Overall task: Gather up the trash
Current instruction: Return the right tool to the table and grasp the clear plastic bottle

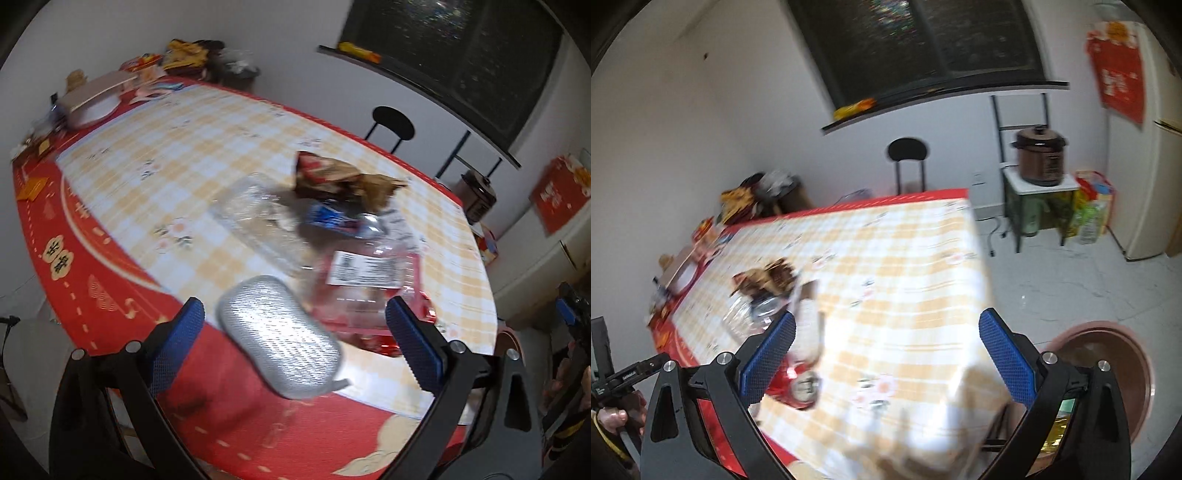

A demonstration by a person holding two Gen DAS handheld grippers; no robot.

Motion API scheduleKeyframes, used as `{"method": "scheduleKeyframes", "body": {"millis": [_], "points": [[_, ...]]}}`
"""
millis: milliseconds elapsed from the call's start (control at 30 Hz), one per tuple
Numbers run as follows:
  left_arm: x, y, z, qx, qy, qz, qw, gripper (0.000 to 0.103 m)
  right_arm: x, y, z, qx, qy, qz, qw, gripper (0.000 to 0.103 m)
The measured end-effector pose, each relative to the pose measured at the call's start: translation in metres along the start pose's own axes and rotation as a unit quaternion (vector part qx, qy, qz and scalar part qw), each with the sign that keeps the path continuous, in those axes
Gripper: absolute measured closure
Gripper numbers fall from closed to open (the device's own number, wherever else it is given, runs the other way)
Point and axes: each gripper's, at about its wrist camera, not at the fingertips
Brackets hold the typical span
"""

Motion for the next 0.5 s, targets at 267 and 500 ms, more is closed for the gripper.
{"method": "scheduleKeyframes", "body": {"millis": [267,500], "points": [[0.027,0.049,-0.02,-0.025,0.009,0.01,0.9996,0.006,-0.015,0.084,-0.021,0.008,0.036,0.028,0.999,0.005],[0.052,0.103,-0.038,-0.047,0.018,0.017,0.9986,0.006,-0.027,0.13,-0.037,-0.01,0.053,0.022,0.998,0.005]]}}
Point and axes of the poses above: each gripper's, at about its wrist camera, not at the fingertips, and z roughly against the way its jaws point, y to its left, x to its top, and after that the axes turned 5 degrees about -x, right-handed
